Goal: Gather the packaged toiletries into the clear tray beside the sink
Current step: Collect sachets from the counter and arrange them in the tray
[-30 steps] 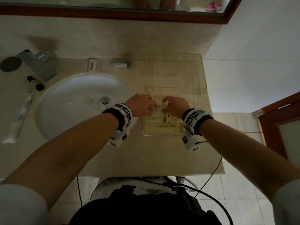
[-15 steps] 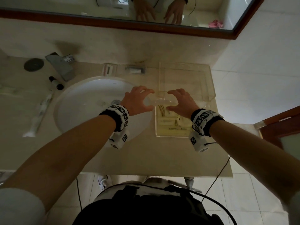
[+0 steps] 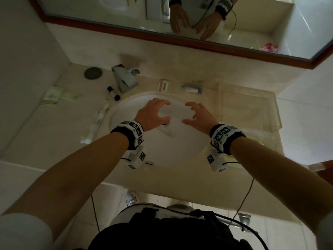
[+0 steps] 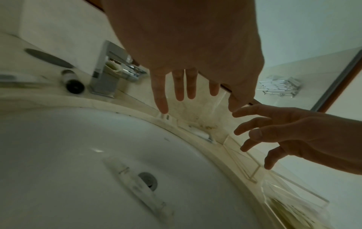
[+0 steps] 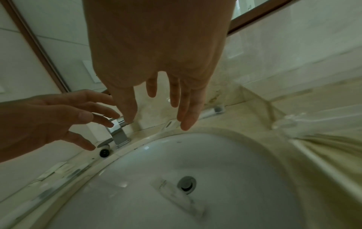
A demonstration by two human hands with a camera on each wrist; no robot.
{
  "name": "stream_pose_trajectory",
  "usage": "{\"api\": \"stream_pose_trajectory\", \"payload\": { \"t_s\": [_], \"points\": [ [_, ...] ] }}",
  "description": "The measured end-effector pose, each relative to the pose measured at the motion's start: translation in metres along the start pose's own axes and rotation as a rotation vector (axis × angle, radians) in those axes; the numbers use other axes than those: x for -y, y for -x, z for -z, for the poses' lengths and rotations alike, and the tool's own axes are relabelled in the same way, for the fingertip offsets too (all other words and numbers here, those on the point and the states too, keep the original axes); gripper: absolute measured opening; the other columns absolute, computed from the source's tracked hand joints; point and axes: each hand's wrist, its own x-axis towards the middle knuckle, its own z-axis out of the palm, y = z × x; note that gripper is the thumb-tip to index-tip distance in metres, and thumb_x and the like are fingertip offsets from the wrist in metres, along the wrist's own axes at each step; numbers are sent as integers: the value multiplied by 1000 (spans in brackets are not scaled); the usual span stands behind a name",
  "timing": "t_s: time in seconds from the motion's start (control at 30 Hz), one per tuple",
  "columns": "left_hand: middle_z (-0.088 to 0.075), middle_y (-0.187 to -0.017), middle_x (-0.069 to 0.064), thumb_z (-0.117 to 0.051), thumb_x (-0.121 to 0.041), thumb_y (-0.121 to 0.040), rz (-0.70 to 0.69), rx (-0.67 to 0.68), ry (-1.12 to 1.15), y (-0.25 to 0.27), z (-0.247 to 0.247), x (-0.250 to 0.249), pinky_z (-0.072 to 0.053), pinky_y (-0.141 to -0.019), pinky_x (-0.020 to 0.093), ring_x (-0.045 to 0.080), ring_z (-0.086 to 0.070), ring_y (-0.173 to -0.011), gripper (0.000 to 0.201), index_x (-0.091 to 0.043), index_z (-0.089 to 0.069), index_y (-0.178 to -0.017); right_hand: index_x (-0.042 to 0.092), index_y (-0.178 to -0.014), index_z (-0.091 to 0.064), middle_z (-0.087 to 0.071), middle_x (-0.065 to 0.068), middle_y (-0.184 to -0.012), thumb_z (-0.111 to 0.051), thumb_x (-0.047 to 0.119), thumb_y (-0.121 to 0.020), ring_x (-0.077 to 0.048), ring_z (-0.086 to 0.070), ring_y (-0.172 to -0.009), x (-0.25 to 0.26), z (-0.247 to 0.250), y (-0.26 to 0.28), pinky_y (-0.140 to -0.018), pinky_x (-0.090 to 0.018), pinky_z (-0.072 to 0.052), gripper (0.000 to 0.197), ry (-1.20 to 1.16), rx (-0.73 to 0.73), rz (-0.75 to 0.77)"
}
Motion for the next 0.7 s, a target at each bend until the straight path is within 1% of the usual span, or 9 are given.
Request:
{"api": "stream_pose_trajectory", "payload": {
  "t_s": [0.07, 0.17, 0.27, 0.33, 0.4, 0.47, 0.57, 0.7],
  "points": [
    [-44, -138, -9, -65, -43, -83, 14, -10, 11, 7, 12, 18, -39, -102, 35, 13, -40, -129, 54, -32, -47, -132, 35, -137, -36, -45, -5, -133, -69, 47, -80, -25, -56, -108, 18, -12, -8, -95, -42, -48, 66, 13, 15, 11],
    [-45, -137, -9, -65, -40, -84, 41, -35, 22, 18, 27, 43, -36, -99, 27, 12, -40, -128, 52, -31, -48, -132, 34, -138, -37, -44, -4, -133, -68, 47, -81, -25, -56, -109, 42, -30, -19, -97, -41, -46, 66, -2, 56, 23],
    [-46, -135, -8, -67, -37, -83, 69, -53, 45, 29, 39, 68, -40, -101, 30, 12, -43, -126, 50, -31, -49, -130, 34, -137, -37, -44, -5, -133, -69, 45, -82, -26, -57, -109, 64, -48, -30, -98, -45, -46, 64, -21, 87, 29],
    [-47, -135, -7, -67, -36, -83, 86, -58, 59, 36, 47, 84, -40, -102, 31, 13, -44, -125, 50, -31, -50, -130, 34, -136, -38, -44, -6, -132, -69, 42, -82, -25, -59, -105, 79, -60, -37, -97, -44, -47, 63, -30, 107, 38],
    [-47, -135, -6, -68, -34, -84, 106, -71, 63, 44, 55, 98, -39, -102, 29, 13, -44, -125, 50, -29, -50, -130, 32, -136, -40, -45, -6, -130, -71, 39, -82, -24, -59, -105, 92, -71, -44, -97, -42, -47, 63, -41, 122, 53],
    [-46, -136, -6, -67, -34, -84, 138, -79, 51, 51, 64, 113, -37, -99, 26, 13, -44, -124, 50, -29, -50, -131, 32, -136, -39, -46, -6, -129, -71, 38, -81, -23, -57, -109, 106, -80, -50, -98, -40, -46, 64, -29, 133, 69],
    [-45, -135, -8, -67, -37, -83, 195, -98, 46, 63, 77, 135, -39, -97, 28, 12, -44, -124, 50, -33, -49, -130, 32, -137, -39, -46, -5, -129, -71, 38, -81, -23, -57, -109, 126, -97, -59, -98, -37, -44, 64, -23, 153, 87],
    [-45, -133, -9, -66, -38, -83, 253, -116, 54, 77, 90, 159, -39, -93, 26, 10, -45, -121, 50, -34, -49, -130, 35, -136, -38, -45, -4, -129, -71, 40, -80, -25, -58, -107, 153, -119, -69, -97, -41, -46, 64, -16, 187, 102]
  ]
}}
